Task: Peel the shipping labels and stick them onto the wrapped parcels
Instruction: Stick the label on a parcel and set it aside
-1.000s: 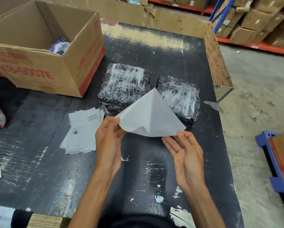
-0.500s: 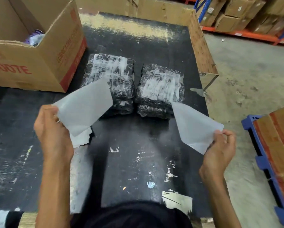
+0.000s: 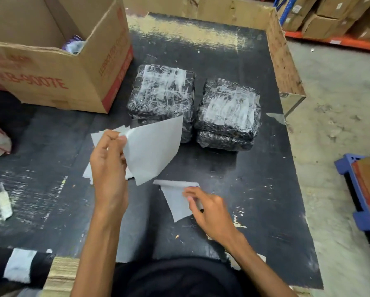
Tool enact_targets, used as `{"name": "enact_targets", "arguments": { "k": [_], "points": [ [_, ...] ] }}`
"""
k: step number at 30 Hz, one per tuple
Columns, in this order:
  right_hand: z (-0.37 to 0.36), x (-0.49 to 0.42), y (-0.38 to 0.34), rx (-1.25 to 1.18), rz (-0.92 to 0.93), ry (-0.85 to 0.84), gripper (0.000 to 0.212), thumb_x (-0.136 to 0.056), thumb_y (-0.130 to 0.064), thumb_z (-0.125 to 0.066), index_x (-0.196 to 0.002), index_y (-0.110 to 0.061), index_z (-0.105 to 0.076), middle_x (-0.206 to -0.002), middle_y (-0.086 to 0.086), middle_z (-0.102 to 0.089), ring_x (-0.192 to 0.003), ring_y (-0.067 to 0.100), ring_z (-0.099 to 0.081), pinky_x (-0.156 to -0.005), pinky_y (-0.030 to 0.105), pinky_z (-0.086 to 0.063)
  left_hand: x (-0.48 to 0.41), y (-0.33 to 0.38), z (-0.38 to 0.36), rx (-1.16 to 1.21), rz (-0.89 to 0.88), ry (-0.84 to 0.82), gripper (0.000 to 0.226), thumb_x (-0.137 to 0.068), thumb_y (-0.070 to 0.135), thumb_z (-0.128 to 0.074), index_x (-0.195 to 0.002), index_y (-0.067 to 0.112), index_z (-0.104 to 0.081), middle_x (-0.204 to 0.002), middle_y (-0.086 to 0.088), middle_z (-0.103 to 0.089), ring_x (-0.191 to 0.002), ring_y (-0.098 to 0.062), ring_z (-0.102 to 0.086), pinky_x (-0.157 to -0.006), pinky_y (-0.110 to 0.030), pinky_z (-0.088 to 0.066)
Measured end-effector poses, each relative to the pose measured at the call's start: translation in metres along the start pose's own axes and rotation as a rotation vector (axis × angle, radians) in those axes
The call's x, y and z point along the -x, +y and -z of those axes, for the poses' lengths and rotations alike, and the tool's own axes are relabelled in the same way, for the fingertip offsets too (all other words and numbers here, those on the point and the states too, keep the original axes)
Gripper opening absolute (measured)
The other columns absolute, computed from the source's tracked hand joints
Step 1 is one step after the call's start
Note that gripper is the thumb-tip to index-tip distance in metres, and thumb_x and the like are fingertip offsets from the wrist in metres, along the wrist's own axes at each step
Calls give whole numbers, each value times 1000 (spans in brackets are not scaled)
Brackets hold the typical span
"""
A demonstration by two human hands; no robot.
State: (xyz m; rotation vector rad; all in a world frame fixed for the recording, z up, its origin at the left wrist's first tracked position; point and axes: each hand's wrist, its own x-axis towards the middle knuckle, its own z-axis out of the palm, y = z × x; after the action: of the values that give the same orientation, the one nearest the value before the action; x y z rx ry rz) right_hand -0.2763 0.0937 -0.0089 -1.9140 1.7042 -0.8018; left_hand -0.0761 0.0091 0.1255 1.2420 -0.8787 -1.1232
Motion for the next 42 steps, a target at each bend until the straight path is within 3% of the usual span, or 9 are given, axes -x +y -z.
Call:
{"name": "enact_targets", "arguments": {
  "k": [7, 10, 13, 17, 25, 29, 33, 37, 42],
  "points": [
    [35, -22, -39, -139, -90, 393, 12, -94, -20, -67, -100, -23, -76, -96, -12, -76, -78, 7, -64, -66, 17, -47, 8, -3, -4, -31, -52, -110, 26, -101, 8, -50, -77, 17, -49, -56, 8, -45, -52, -9, -37, -49, -21, -28],
    [65, -52, -66, -681, -398, 308, 24, -103, -27, -56, -97, -13, -75, -92, -1, -81, -69, 18, -72, -61, 24, -47, 12, -3, -7, -67, -150, -297, 14, -93, 15, -61, -82, 19, -55, -59, -1, -44, -55, -17, -36, -53, -20, -28],
    [90, -79, -78, -899, -520, 264, 41, -101, -40, -52, -98, -7, -76, -95, 6, -81, -79, 26, -77, -64, 30, -51, 15, -3, -12, -190, -236, -521, 12, -89, 17, -74, -89, 19, -62, -84, 7, -75, -79, -9, -69, -76, -21, -51],
    [105, -95, -81, -896, -520, 280, 19, -91, -26, -72, -95, -9, -79, -92, 8, -81, -91, 32, -77, -82, 42, -57, 21, -7, -21, -402, -334, -574, 25, -76, 15, -88, -95, 18, -70, -99, 6, -78, -98, -18, -73, -89, -40, -57],
    [130, -113, -81, -874, -435, 457, 11, -96, -12, -67, -88, -4, -70, -87, 6, -80, -82, 17, -73, -75, 29, -57, 26, -16, -36, -660, -592, -539, 83, -65, 47, -86, -137, 22, -53, -147, 6, -51, -140, -17, -46, -111, -41, -39],
    [149, -109, -86, -895, -340, 388, 11, -97, -7, -63, -90, -7, -71, -90, 1, -80, -76, 8, -72, -64, 15, -52, 23, -10, -45, -431, -275, -267, 64, -82, 55, -64, -139, 31, -47, -135, 11, -59, -130, -13, -53, -107, -25, -39],
    [159, -110, -91, -870, -305, 340, 12, -96, -7, -62, -89, -11, -72, -93, 2, -81, -81, 11, -74, -66, 18, -55, 2, -9, -52, -388, -162, -323, 14, -96, 41, -62, -91, 29, -67, -89, 11, -72, -88, -4, -65, -81, -23, -48],
    [171, -121, -82, -683, -292, 423, 11, -97, -12, -65, -89, -15, -72, -94, -5, -80, -86, 9, -74, -70, 21, -57, -4, -2, -67, -406, -209, -356, 31, -99, 27, -62, -70, 17, -56, -67, 5, -55, -66, -7, -48, -64, -20, -35],
    [191, -165, -29, -199, -294, 531, 9, -92, -28, -70, -95, -20, -74, -113, -3, -68, -99, 20, -67, -74, 23, -48, -37, 5, -120, -764, -542, -354, 32, -102, 27, -52, -71, 23, -43, -67, 11, -45, -74, -19, -46, -71, -34, -36]
  ]
}}
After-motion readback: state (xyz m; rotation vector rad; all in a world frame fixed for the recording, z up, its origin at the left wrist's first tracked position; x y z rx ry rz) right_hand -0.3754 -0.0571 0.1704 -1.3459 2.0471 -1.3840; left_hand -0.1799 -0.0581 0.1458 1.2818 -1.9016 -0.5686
